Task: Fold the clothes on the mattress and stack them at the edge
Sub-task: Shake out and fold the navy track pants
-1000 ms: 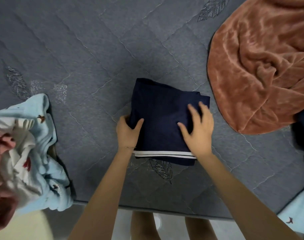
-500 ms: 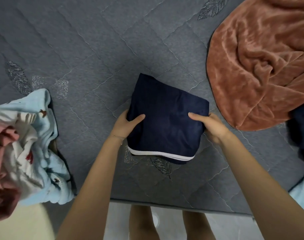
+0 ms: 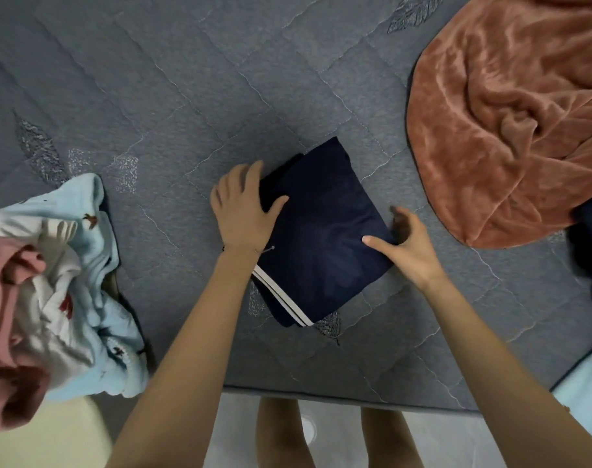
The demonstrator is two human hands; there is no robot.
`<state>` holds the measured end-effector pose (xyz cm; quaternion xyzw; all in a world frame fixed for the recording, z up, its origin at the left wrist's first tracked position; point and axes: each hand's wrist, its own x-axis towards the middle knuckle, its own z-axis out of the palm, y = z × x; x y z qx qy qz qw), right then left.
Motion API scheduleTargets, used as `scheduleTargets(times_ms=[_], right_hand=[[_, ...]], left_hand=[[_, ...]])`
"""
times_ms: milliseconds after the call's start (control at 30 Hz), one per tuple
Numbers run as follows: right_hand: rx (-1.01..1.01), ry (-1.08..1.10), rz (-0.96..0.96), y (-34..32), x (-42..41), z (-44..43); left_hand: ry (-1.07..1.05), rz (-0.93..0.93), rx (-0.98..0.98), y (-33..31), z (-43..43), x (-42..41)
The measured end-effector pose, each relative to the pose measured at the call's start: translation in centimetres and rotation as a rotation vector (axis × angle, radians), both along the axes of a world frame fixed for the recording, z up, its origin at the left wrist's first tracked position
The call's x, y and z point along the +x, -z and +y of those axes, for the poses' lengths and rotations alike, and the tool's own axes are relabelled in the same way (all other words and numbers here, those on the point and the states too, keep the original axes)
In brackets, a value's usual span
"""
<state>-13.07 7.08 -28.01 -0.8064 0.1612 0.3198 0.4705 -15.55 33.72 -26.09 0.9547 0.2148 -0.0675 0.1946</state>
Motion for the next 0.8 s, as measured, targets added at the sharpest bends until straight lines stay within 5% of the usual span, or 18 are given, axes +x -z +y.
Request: scheduleTargets(times_ms=[100,233,533,800], right_hand=[[0.005,-0.082,-0.033,-0.1,1.1,1.4],[0.036,-0.217,0.015,-0.1,2.1,4.0],[0.272,-0.129,0.434,-3.1,2.4,5.8],[0.456,-0.09,0.453,-6.5,-0.3,4.3]], left_hand=[[-0.398,-0.034,-0.149,0.3,-0.2,-3.7],[-0.945,-0.021,-0.765,0.7,-2.4,-8.3],[-1.067,0.217,-1.269,0.9,-4.6,-8.8],[-0.964,0.324,-1.639,-2.3,-3.3,-10.7]])
